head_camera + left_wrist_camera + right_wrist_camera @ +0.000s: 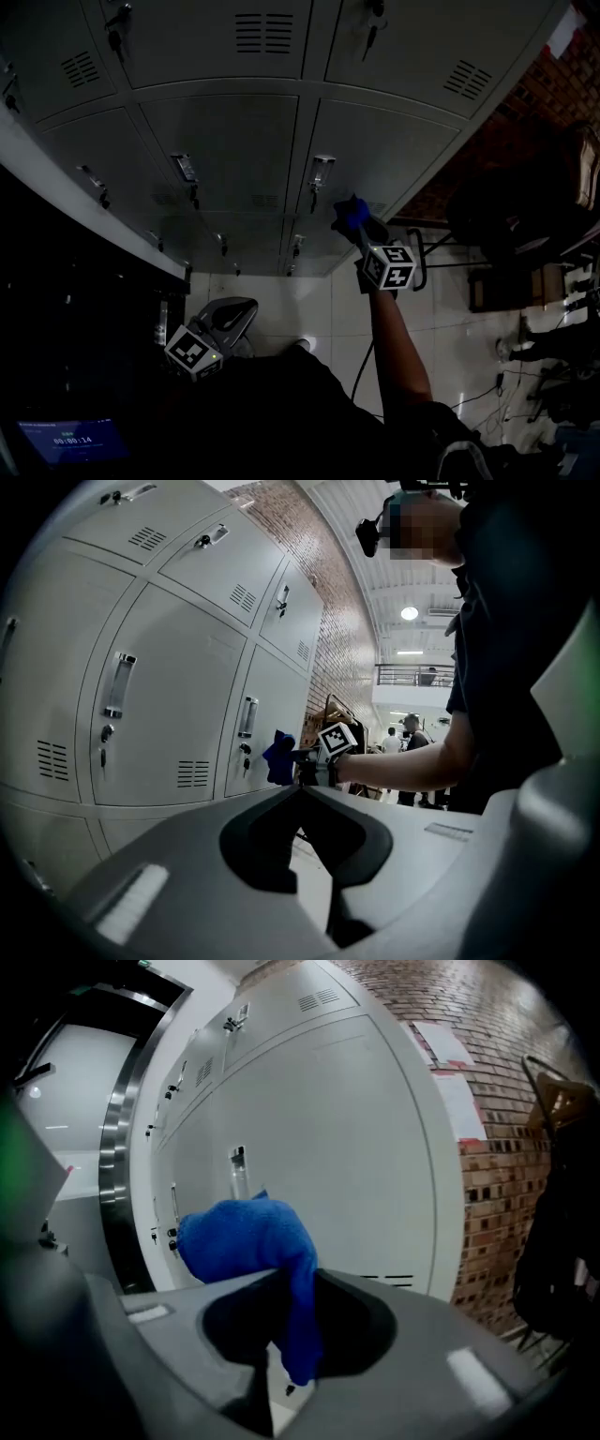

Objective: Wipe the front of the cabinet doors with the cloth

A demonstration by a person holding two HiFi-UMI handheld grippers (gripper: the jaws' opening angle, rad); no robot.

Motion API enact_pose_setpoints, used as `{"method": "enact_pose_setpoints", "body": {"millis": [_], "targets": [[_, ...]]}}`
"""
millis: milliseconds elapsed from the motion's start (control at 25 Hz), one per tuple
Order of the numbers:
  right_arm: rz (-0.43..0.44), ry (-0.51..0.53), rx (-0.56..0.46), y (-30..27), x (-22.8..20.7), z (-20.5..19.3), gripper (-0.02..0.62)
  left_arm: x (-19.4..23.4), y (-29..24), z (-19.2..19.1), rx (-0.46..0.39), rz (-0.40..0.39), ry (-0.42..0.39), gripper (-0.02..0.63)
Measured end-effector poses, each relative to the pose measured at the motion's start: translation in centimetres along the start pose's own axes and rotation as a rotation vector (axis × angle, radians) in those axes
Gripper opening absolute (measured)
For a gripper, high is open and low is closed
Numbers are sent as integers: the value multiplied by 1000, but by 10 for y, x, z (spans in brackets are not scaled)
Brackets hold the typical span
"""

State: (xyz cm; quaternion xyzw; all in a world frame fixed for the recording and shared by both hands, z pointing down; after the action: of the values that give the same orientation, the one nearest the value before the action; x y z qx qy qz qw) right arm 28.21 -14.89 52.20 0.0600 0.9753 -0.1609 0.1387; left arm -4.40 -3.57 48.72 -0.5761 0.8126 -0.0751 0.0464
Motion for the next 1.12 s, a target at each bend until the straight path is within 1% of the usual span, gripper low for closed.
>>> {"method": "enact_pose_setpoints", "body": {"millis": [120, 200, 280, 360, 600, 720, 800, 960, 1120], "targets": [[97, -6, 19, -12, 38, -15, 69, 1, 7, 3, -5, 10, 21, 0], [163, 7, 43, -21, 65, -24, 69, 5, 13, 2, -5, 22, 27, 0], [198, 32, 72, -32, 85, -33, 69, 9, 20, 0, -8, 37, 26, 0], [210, 49, 93, -44, 96, -39, 69, 13, 27, -2, -12, 53, 27, 0], [187, 55, 125, -84, 95, -46, 69, 19, 43, -6, -6, 87, 40, 0], [153, 73, 130, -96, 86, -49, 69, 20, 48, -8, -2, 97, 40, 0], [125, 85, 134, -100, 78, -50, 69, 22, 50, -8, -1, 102, 42, 0], [105, 152, 140, -99, 71, -50, 69, 24, 50, -9, -1, 107, 50, 0], [79, 127, 137, -92, 54, -50, 69, 23, 46, -8, 0, 96, 49, 0]]}}
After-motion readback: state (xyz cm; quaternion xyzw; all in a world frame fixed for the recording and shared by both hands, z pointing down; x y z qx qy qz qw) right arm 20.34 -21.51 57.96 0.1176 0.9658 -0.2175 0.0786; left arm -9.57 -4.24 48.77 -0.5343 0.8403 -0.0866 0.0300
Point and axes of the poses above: the fingertips, and each gripper's own axes: y backward along the fingers, x to its left, z out of its top, the point moved 4 cm from there along y, backward along the fingers, and after that the axes turned 9 degrees about -y, right-handed, at the moved point
